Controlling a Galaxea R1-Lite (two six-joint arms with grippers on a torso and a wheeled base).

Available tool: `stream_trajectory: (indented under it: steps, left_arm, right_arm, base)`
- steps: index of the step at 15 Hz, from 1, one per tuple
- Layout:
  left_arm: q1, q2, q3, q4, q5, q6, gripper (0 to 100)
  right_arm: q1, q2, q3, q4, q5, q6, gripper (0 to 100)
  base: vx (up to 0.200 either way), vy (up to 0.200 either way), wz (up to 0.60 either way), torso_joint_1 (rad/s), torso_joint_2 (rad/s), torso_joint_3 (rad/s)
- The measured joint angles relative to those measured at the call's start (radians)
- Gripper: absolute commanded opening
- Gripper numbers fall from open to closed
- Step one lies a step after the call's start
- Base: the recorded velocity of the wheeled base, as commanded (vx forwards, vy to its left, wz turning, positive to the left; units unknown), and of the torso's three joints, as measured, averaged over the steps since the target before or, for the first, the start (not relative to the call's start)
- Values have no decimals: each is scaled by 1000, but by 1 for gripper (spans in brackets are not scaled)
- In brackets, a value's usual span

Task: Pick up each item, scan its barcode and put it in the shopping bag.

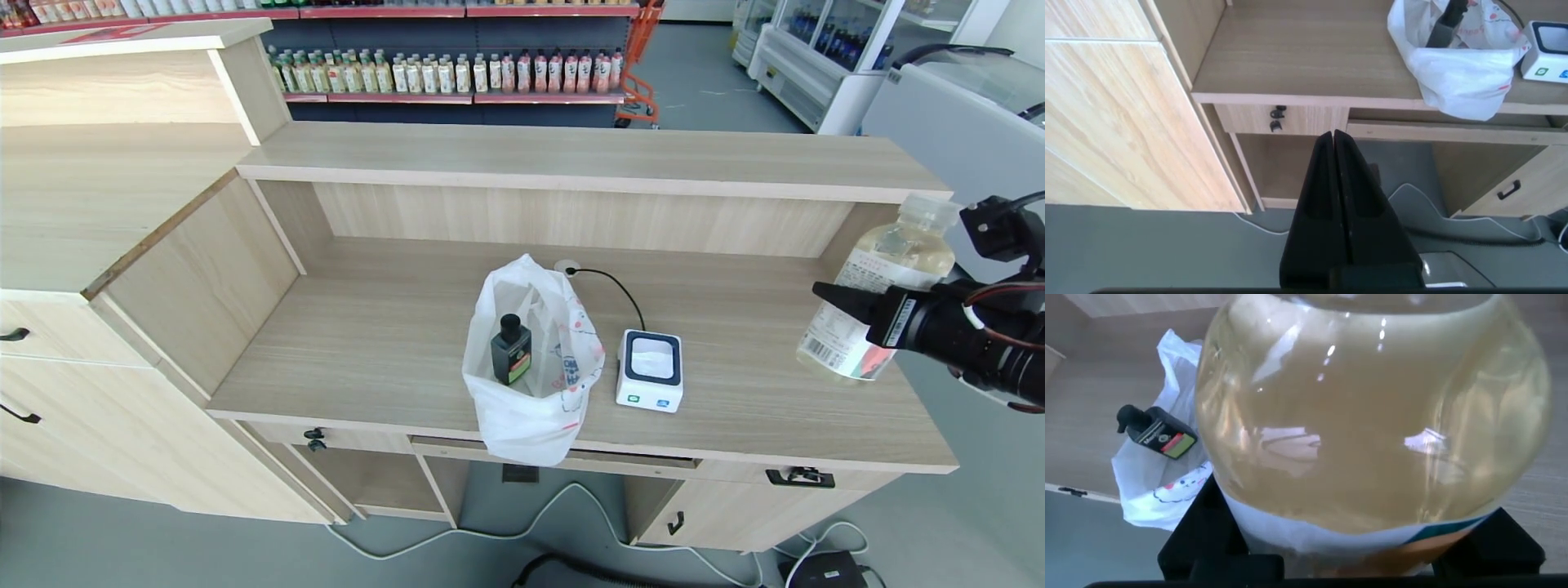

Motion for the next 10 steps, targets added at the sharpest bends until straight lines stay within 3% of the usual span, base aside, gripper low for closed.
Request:
stream_trajectory:
  steps: [9,10]
  left_arm:
    - [0,0,0,-1,0,10,0]
    - [0,0,0,-1,0,9,0]
  right_arm:
    - [3,39,-16,-6,3,-22,0]
    - [11,56,-29,-9,3,-35,0]
  base:
    - [0,200,0,1,3,1]
    - [0,0,0,0,0,0]
